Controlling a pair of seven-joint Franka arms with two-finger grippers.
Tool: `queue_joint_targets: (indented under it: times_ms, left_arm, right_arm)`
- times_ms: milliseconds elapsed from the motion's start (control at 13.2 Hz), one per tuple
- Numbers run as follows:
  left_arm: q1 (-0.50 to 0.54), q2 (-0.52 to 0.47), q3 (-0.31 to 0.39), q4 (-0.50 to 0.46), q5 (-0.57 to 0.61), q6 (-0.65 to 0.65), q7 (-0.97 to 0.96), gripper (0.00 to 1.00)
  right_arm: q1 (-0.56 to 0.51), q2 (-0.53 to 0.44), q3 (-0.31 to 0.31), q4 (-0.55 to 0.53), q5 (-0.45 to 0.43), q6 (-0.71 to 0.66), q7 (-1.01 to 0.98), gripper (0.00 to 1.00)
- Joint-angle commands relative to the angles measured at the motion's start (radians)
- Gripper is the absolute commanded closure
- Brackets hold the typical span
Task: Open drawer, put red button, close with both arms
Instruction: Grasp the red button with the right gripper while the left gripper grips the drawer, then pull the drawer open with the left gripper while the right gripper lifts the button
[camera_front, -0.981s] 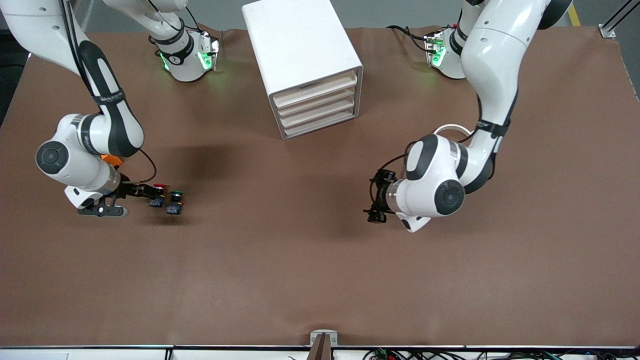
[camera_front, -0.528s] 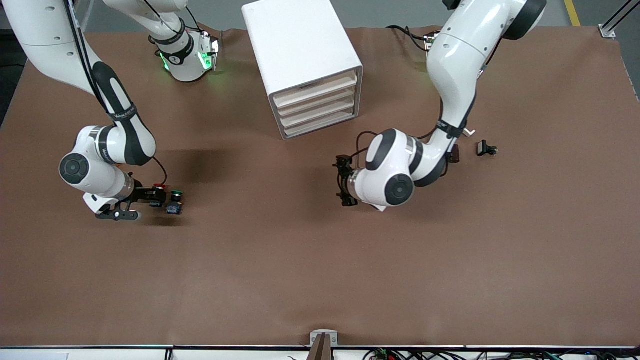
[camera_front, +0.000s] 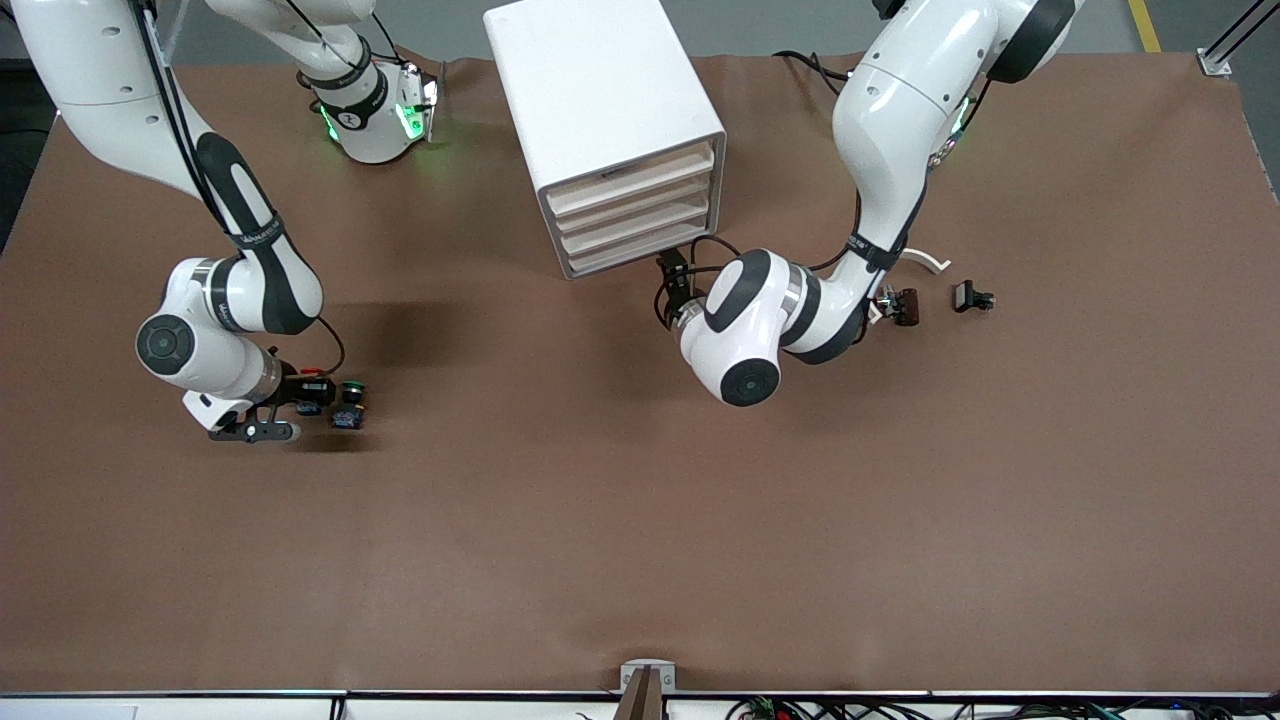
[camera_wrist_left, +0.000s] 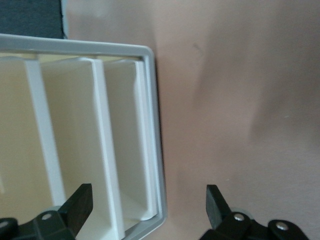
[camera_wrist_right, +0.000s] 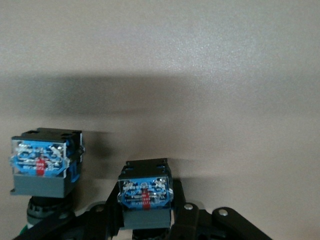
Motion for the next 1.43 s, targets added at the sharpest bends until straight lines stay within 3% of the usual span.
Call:
queue_joint_targets:
  times_ms: [0,226,453,755,981,1208,1358]
  left_arm:
    - [0.000,0.005,0.002,0.007,-0.093,-0.026,0.003,0.00]
    - [-0.026,0.005,-0.004,0.004,-0.159,-0.029,0.010,0.00]
    - [-0.053,0.025,-0.004,-0.001,-0.209,-0.033,0.004,0.00]
    - [-0.062,0.052,-0.009,0.001,-0.233,-0.093,0.009,0.00]
    - [-0.050,0.065,-0.009,0.002,-0.311,-0.166,0.010,0.00]
    - [-0.046,0.069,-0.007,0.001,-0.319,-0.203,0.010,0.00]
    - [-0.048,0.088,-0.009,0.001,-0.321,-0.202,0.010,0.15]
  right_arm:
    - [-0.004,0.007,0.002,0.026,-0.006,-0.019,-0.032,1.00]
    - [-0.001,-0.014,0.002,0.112,-0.006,-0.176,-0.029,1.00]
    - [0.031,-0.056,0.002,0.291,-0.006,-0.483,-0.023,1.00]
    - [0.098,-0.060,0.001,0.547,-0.007,-0.770,0.046,1.00]
    - [0.188,-0.060,0.001,0.672,-0.015,-0.879,0.224,1.00]
    - [0.267,-0.059,0.001,0.720,-0.017,-0.902,0.393,1.00]
    - [0.304,-0.060,0.001,0.720,-0.020,-0.902,0.465,1.00]
